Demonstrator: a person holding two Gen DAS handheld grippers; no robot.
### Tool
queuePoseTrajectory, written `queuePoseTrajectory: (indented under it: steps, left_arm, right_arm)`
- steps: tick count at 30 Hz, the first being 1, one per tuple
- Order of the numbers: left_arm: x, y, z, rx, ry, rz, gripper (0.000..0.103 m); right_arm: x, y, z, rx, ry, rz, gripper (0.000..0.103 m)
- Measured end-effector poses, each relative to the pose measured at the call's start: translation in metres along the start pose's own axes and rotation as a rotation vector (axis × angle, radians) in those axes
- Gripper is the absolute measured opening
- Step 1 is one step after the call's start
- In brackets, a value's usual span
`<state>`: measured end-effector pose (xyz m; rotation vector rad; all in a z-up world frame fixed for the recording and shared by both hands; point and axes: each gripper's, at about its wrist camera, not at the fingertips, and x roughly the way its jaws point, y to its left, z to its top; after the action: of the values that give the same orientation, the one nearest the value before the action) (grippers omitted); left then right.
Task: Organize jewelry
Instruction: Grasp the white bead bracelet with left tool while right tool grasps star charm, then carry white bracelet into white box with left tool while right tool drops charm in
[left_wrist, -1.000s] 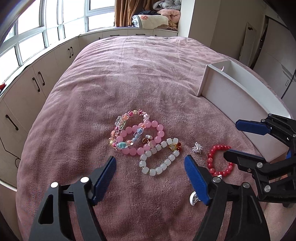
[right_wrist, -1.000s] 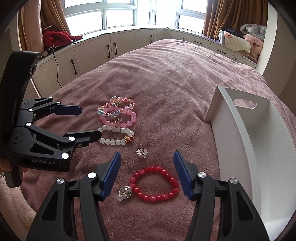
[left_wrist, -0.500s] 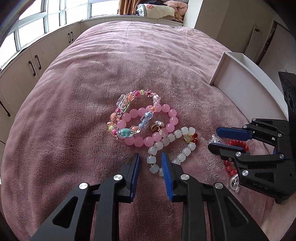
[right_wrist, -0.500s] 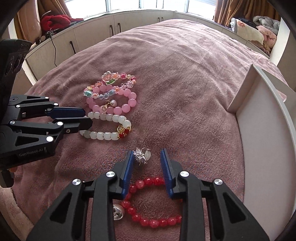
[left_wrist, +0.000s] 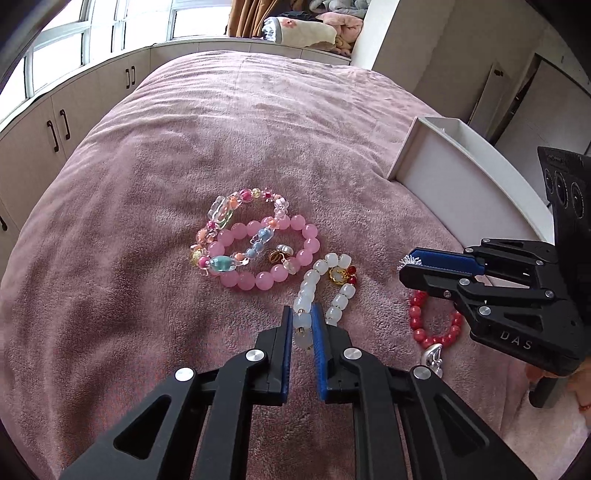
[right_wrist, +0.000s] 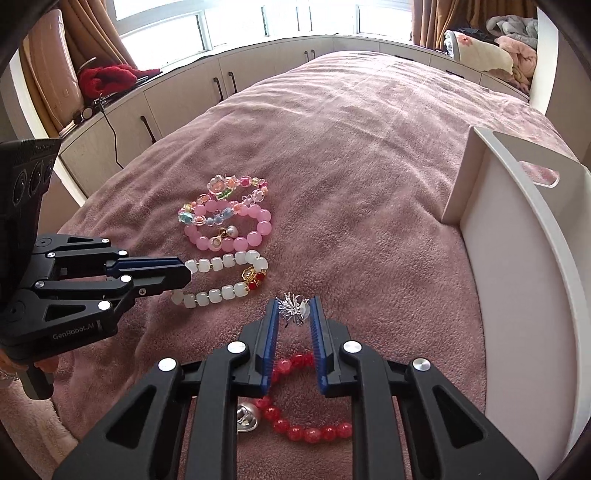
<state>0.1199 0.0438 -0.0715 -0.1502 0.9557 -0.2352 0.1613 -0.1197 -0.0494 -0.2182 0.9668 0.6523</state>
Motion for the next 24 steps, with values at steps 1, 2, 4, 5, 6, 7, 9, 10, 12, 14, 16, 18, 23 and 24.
queuePoseTrajectory:
  steps: [1, 2, 4, 5, 6, 7, 9, 10, 12, 14, 16, 18, 23, 24]
  left_arm:
    - [-0.006, -0.002, 0.001, 0.007, -0.019, -0.004, 0.016]
    - [-0.013, -0.005, 0.002, 0.016, -0.036, -0.008, 0.016]
    - [-0.025, -0.01, 0.003, 0.031, -0.067, -0.02, 0.016]
    - [-0.03, -0.013, 0.004, 0.04, -0.078, -0.024, 0.016]
    - [-0.035, -0.017, 0.006, 0.052, -0.087, -0.022, 0.015]
    - [-0.039, -0.021, 0.009, 0.06, -0.096, -0.02, 0.016]
    - [-0.047, -0.029, 0.017, 0.072, -0.108, -0.033, 0.016]
    - [-0.05, -0.035, 0.02, 0.084, -0.114, -0.033, 0.016]
    - [-0.058, -0.047, 0.028, 0.111, -0.13, -0.035, 0.015]
    - [-0.063, -0.059, 0.037, 0.13, -0.136, -0.037, 0.016]
    - [-0.066, -0.071, 0.047, 0.134, -0.14, -0.054, 0.016]
    - [-0.07, -0.085, 0.059, 0.14, -0.149, -0.073, 0.016]
    - [-0.074, -0.128, 0.094, 0.181, -0.171, -0.112, 0.016]
    - [-0.075, -0.137, 0.102, 0.185, -0.176, -0.121, 0.016]
  right_arm:
    - [-0.009, -0.002, 0.001, 0.01, -0.027, -0.002, 0.018]
    - [-0.019, -0.003, 0.002, 0.018, -0.059, -0.01, 0.018]
    - [-0.041, -0.009, 0.003, 0.043, -0.126, -0.018, 0.018]
    - [-0.051, -0.012, 0.003, 0.059, -0.157, -0.024, 0.018]
    - [-0.063, -0.017, 0.003, 0.077, -0.191, -0.035, 0.018]
    - [-0.074, -0.021, 0.002, 0.091, -0.226, -0.05, 0.018]
    - [-0.096, -0.029, 0.0, 0.118, -0.291, -0.102, 0.018]
    - [-0.107, -0.034, -0.002, 0.131, -0.322, -0.13, 0.018]
    - [-0.127, -0.045, -0.007, 0.165, -0.375, -0.173, 0.018]
    - [-0.148, -0.056, -0.013, 0.193, -0.427, -0.239, 0.018]
    - [-0.165, -0.071, -0.021, 0.239, -0.47, -0.28, 0.018]
    - [-0.176, -0.089, -0.031, 0.306, -0.478, -0.284, 0.018]
    - [-0.176, -0.118, -0.05, 0.395, -0.42, -0.342, 0.018]
    - [-0.176, -0.122, -0.052, 0.414, -0.412, -0.344, 0.018]
